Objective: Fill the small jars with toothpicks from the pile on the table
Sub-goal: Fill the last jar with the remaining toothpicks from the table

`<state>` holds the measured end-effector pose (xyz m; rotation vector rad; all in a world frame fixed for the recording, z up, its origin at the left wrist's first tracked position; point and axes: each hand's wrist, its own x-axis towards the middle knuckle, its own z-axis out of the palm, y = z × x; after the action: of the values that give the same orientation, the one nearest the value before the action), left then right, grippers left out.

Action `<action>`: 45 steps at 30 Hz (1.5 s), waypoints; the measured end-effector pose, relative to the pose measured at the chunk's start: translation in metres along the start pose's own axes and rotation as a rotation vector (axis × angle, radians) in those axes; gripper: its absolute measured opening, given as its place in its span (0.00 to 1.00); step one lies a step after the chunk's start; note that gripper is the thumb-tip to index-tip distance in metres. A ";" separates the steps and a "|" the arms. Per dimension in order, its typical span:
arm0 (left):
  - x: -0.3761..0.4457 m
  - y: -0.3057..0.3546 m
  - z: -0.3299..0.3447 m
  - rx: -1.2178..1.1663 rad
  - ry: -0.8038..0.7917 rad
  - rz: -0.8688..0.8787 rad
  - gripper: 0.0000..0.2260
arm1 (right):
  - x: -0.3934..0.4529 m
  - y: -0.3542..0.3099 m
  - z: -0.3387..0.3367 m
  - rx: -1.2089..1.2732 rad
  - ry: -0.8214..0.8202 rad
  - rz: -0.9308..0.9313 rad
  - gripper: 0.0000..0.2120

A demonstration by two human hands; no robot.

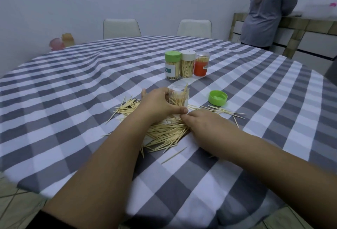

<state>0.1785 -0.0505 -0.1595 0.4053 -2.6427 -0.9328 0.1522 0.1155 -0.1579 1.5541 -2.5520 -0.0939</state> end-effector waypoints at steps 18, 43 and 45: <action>-0.003 0.006 -0.001 0.023 0.001 -0.040 0.25 | -0.001 0.031 -0.011 0.267 0.067 0.207 0.08; -0.006 0.010 -0.003 -0.007 -0.019 -0.053 0.21 | 0.059 0.021 -0.024 1.246 0.477 0.284 0.08; -0.005 0.009 -0.003 0.003 -0.022 -0.047 0.21 | 0.057 0.019 -0.015 1.185 0.458 0.288 0.08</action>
<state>0.1825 -0.0430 -0.1525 0.4631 -2.6653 -0.9523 0.1124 0.0735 -0.1353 1.1176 -2.4093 1.8222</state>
